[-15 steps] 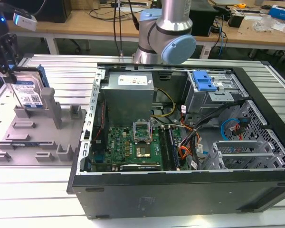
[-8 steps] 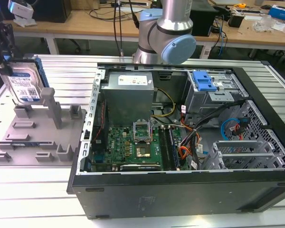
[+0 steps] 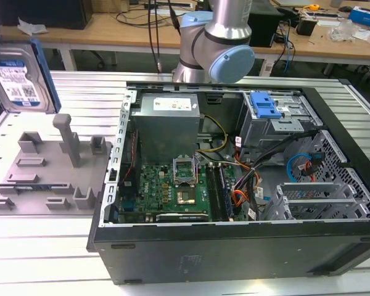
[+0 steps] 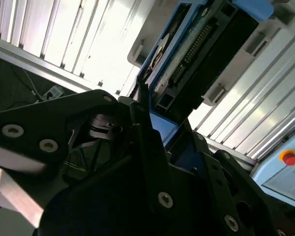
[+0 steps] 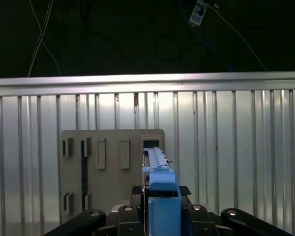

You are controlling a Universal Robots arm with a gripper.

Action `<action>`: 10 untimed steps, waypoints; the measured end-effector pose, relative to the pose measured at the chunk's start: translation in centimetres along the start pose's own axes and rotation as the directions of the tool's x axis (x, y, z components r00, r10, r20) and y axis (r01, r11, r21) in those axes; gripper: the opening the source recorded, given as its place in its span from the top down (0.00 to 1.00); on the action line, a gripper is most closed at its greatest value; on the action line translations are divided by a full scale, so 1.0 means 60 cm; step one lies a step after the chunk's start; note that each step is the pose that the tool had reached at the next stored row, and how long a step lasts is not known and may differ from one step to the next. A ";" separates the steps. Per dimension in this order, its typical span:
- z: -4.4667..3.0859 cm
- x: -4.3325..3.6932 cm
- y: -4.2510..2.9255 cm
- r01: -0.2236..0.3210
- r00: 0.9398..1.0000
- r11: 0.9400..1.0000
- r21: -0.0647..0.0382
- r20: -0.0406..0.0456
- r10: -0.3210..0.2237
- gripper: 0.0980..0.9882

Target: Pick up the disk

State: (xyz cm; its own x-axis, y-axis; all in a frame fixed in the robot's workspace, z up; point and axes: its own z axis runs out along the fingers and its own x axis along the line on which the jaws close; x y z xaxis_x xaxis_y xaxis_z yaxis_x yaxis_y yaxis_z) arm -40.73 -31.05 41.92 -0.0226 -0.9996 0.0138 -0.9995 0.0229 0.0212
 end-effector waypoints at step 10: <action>-0.099 0.002 0.002 0.000 1.000 1.000 0.000 0.000 0.000 0.70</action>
State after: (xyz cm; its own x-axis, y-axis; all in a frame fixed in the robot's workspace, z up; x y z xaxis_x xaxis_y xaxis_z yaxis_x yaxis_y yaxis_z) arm -40.73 -31.07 47.87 -0.0226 -0.9996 0.0138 -0.9995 0.0229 0.0212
